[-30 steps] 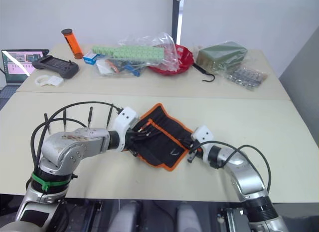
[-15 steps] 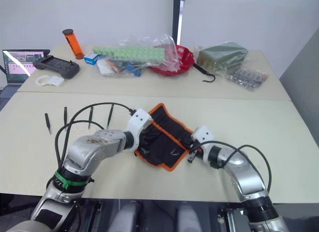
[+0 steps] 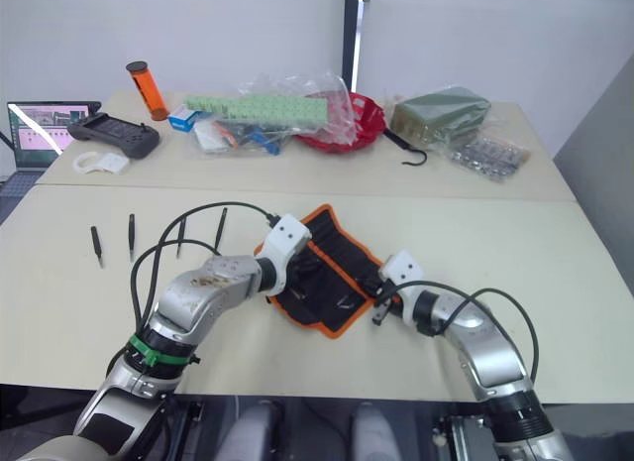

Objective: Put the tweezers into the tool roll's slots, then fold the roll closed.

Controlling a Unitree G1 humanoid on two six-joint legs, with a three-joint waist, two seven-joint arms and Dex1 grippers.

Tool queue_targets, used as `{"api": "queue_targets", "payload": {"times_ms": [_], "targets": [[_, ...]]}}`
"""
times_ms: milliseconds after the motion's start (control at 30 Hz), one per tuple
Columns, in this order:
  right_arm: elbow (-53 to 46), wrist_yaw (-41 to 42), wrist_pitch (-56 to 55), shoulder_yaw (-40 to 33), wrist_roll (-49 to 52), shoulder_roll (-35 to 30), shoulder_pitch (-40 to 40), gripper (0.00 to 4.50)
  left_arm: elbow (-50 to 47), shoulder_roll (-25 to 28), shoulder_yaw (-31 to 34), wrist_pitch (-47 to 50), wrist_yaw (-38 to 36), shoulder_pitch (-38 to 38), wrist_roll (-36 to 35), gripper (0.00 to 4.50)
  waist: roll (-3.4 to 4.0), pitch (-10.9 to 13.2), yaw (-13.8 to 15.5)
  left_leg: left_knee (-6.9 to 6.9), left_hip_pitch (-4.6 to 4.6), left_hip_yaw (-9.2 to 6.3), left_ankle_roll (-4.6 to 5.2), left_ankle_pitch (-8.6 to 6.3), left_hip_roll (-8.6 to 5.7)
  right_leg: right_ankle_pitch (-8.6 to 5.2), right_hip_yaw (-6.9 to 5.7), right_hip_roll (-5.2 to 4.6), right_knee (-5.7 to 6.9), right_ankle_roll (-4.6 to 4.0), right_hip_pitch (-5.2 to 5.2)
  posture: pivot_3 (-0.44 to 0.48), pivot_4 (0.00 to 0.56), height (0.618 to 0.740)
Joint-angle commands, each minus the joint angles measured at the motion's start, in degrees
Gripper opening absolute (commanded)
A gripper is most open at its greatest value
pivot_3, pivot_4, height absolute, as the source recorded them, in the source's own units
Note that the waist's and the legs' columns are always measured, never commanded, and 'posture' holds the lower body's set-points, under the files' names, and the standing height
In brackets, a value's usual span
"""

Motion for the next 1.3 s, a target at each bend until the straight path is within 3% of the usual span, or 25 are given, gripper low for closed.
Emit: {"api": "queue_targets", "payload": {"times_ms": [33,133,300,567,700,767,933,1033,1300], "targets": [[1.1,1.2,1.2,1.7,-1.1,-0.2,0.9,0.00,-2.4,1.0,2.5,-0.1,-1.2,-0.8,-0.1,1.89,0.00,0.0,0.0,0.00,0.00,0.00,0.00,0.00,0.00,0.00,0.00,0.00,-0.01,0.00,0.00,0.000,0.150,0.740],[1.7,1.2,1.0,1.8,-1.2,-0.2,0.9,0.00,-5.0,2.5,5.1,2.0,-2.5,-0.7,-1.8,2.90,0.00,0.0,-0.2,-0.06,0.02,0.00,0.00,0.00,0.01,0.00,0.00,0.01,-0.01,0.00,-0.01,0.000,0.150,0.740],[3.0,1.5,0.5,2.0,-1.6,-0.1,0.2,0.00,-7.3,4.1,15.5,8.8,-4.0,-0.3,-8.2,4.45,0.00,0.0,-0.3,-0.06,0.04,-0.02,0.00,0.00,0.01,0.00,-0.01,0.00,-0.05,0.00,0.02,0.000,0.150,0.740],[5.4,2.3,-0.9,1.7,-1.3,0.8,-1.2,0.00,-10.4,13.3,34.0,8.9,-5.5,5.7,-13.4,4.49,0.00,0.0,-0.5,-0.19,0.20,-0.01,0.00,0.00,0.05,0.00,-0.01,0.01,-0.06,0.00,0.07,0.000,0.150,0.740],[7.8,3.5,-2.6,1.3,-1.3,1.1,-2.1,0.00,-14.5,16.6,45.9,-4.2,-5.1,19.5,-9.5,4.49,-0.02,0.0,-0.9,-0.32,0.29,0.10,-0.01,-0.01,0.11,0.01,0.04,-0.01,-0.13,-0.03,0.07,0.000,0.150,0.740],[9.6,4.2,-3.9,1.1,-1.5,1.0,-2.8,0.00,-16.9,17.1,51.8,-6.3,-5.4,26.3,-9.9,4.49,-0.08,-0.1,-0.5,-0.34,0.27,0.12,-0.02,-0.02,0.18,0.03,0.02,0.03,-0.16,-0.06,0.05,0.000,0.150,0.740],[13.1,5.3,-6.4,0.9,-1.9,1.2,-4.5,0.00,-18.8,14.4,63.7,-9.6,-5.9,40.5,-11.5,4.49,-0.28,-0.2,0.1,-0.27,0.31,0.15,-0.03,-0.02,0.16,0.05,0.00,-0.05,-0.27,-0.11,0.15,0.000,0.150,0.740],[15.2,5.9,-7.4,0.9,-2.0,1.7,-5.4,0.00,-17.7,9.7,70.0,-15.7,-6.7,47.3,-13.0,4.49,-0.35,-0.3,0.2,-0.29,0.35,0.24,-0.04,-0.03,0.20,0.04,0.01,-0.07,-0.34,-0.13,0.18,0.000,0.150,0.740],[17.8,7.4,-9.0,1.7,-2.7,2.5,-6.6,0.00,-15.0,0.7,72.5,-27.5,-5.4,59.1,-12.5,4.49,-0.73,-0.6,1.0,-0.30,0.40,0.42,-0.09,-0.06,0.42,0.01,-0.01,-0.03,-0.65,-0.33,0.29,0.000,0.150,0.740]]}}
